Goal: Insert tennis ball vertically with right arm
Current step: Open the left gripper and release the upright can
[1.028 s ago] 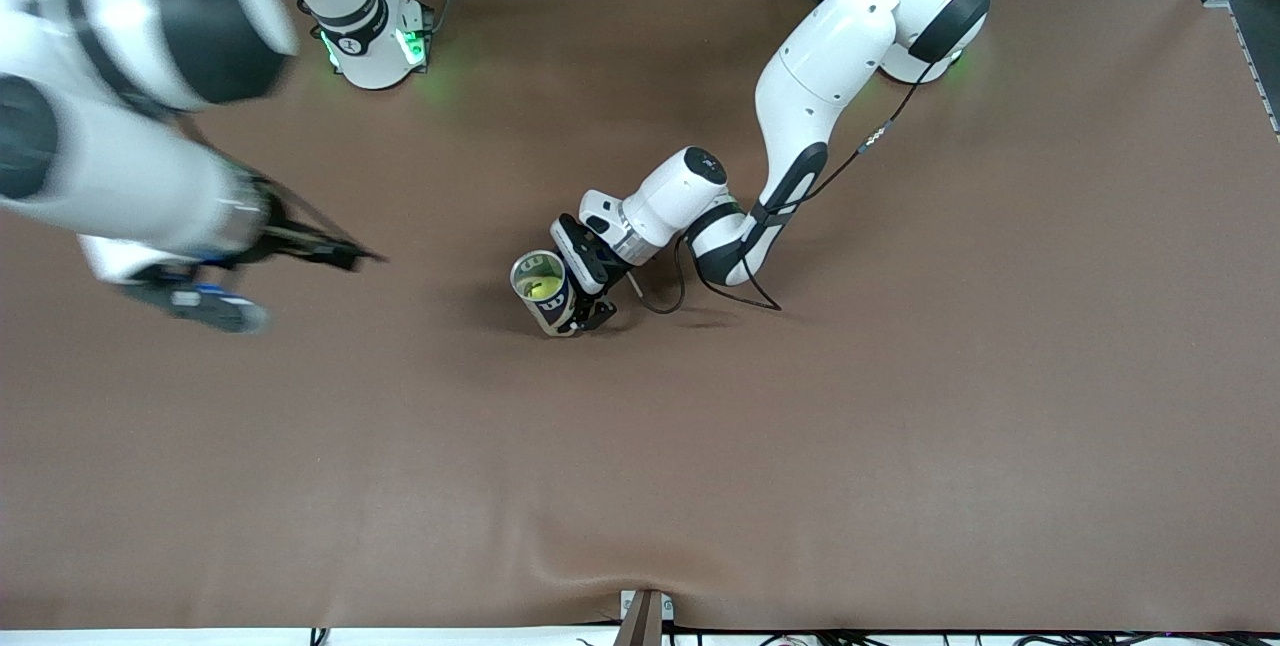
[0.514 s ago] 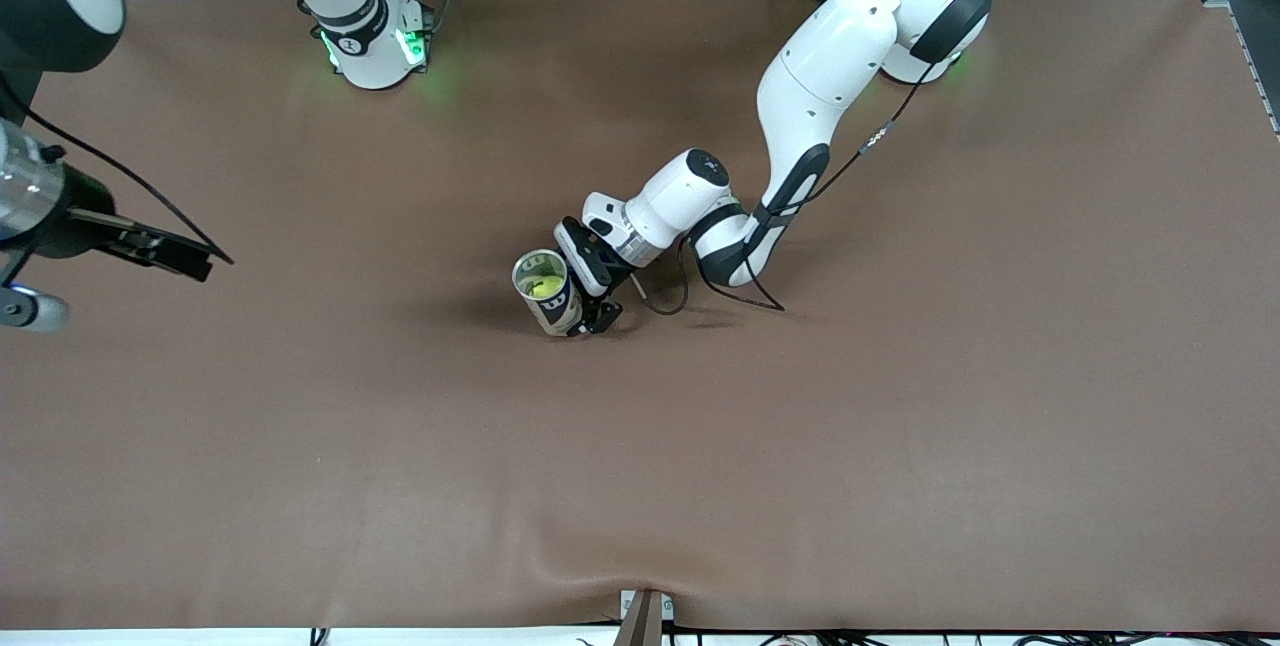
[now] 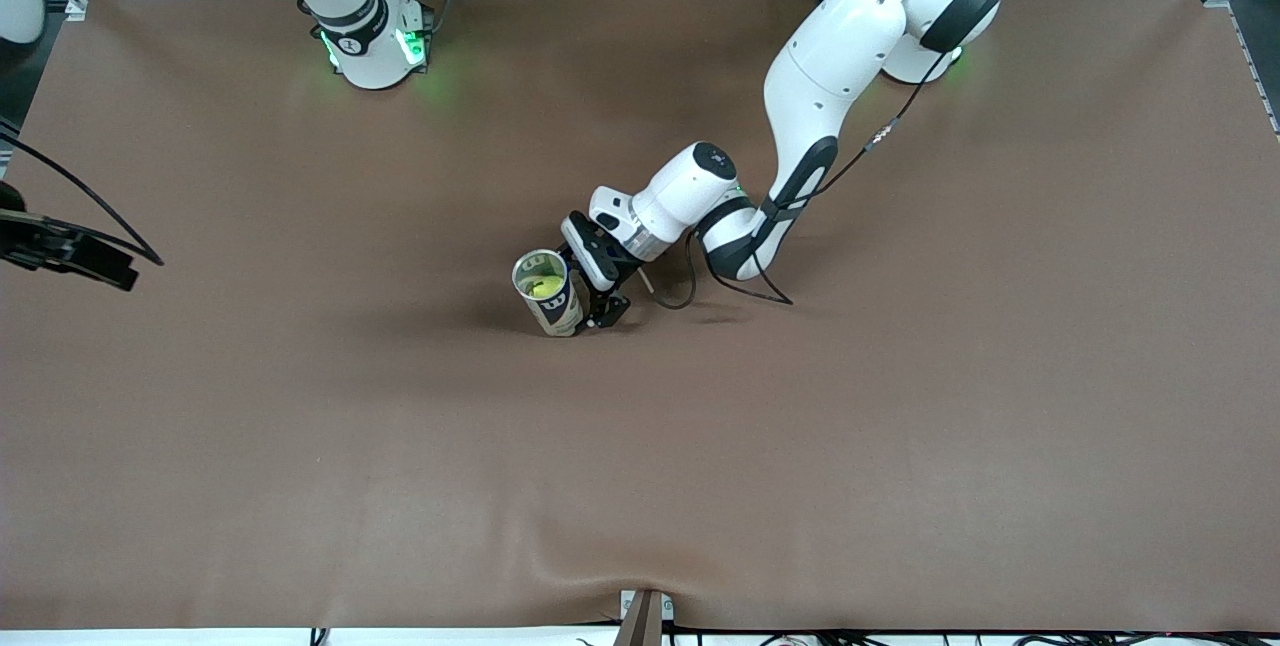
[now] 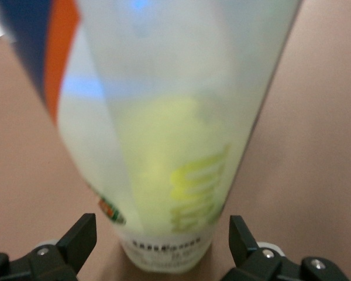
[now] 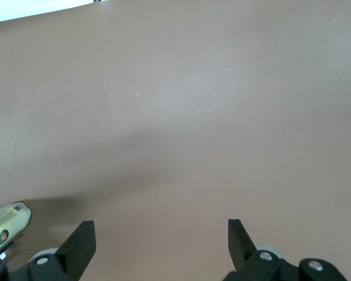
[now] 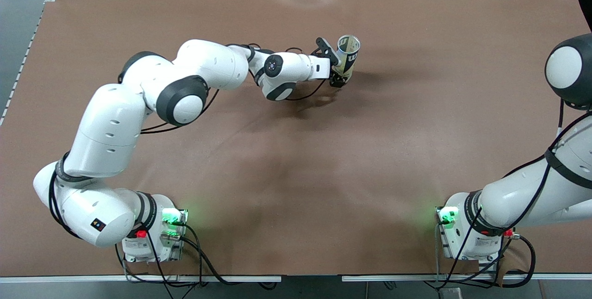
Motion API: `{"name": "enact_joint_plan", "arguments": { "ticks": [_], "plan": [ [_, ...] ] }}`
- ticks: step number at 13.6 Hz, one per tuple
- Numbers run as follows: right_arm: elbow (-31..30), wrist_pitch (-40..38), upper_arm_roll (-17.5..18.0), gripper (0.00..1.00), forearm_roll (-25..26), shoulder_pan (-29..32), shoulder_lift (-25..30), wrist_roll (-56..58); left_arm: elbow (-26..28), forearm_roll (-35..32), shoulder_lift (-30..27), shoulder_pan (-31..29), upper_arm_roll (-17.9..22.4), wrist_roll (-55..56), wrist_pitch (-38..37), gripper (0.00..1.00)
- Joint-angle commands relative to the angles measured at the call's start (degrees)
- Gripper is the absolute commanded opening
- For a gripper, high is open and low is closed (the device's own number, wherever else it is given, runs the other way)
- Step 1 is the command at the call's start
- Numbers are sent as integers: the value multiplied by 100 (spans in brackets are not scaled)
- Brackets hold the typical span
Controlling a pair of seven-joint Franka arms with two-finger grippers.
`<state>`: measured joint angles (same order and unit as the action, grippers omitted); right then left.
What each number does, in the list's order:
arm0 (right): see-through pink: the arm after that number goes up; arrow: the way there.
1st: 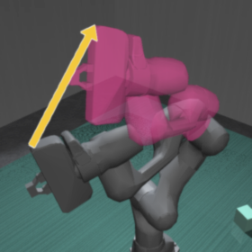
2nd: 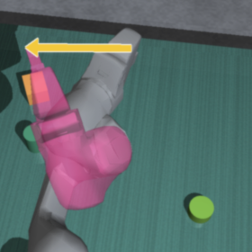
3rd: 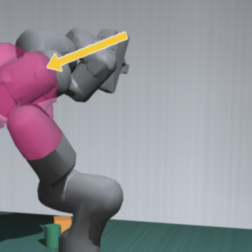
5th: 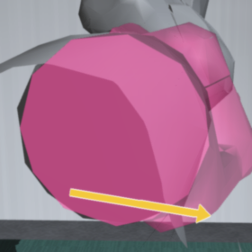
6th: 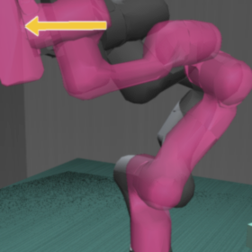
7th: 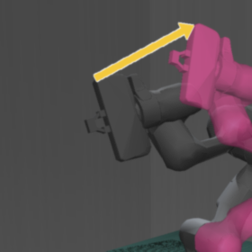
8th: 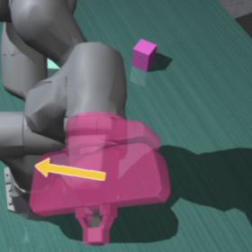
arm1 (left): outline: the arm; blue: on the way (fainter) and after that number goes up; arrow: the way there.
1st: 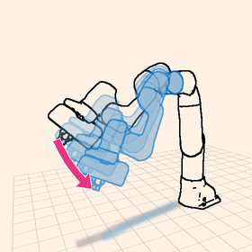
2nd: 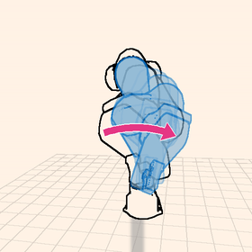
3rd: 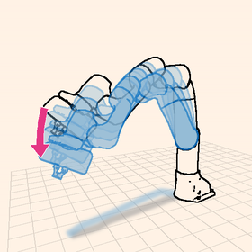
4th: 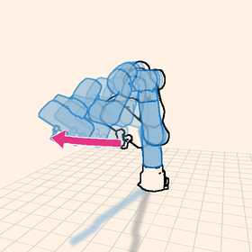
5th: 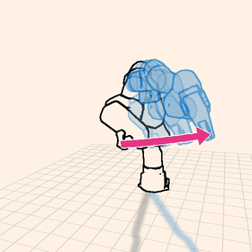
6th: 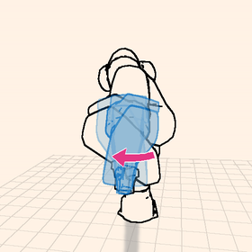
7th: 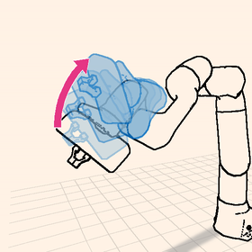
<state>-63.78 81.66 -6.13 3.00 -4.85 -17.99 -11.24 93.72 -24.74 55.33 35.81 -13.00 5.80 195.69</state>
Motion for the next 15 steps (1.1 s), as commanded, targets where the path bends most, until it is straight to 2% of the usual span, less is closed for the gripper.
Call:
{"name": "enact_joint_plan", "arguments": {
  "ticks": [1, 3, 7, 8, 13, 15],
  "plan": [
    [15, -62, 50, 100, -247, 246, 85, 70, 891, -84, -540, -171, -27, 26, 4, 100],
    [15, -71, 50, 100, -309, 326, 85, 78, 1339, -92, -751, -346, -36, -27, 13, 100],
    [15, -80, 50, 100, -309, 335, 85, 70, 2526, -92, -1567, -724, -45, 26, 4, 100],
    [-55, -71, 76, 100, -301, 353, 225, 78, 2781, -84, -1778, -812, -45, 26, -4, 100],
    [-485, -325, 147, 100, -300, 274, 629, 384, 3398, -84, -2544, -1497, -54, 96, -75, 100],
    [-1141, -221, 138, 100, -300, 265, 1067, 597, 3451, -84, -2685, -1717, -54, 105, -110, 100]
  ]
}}
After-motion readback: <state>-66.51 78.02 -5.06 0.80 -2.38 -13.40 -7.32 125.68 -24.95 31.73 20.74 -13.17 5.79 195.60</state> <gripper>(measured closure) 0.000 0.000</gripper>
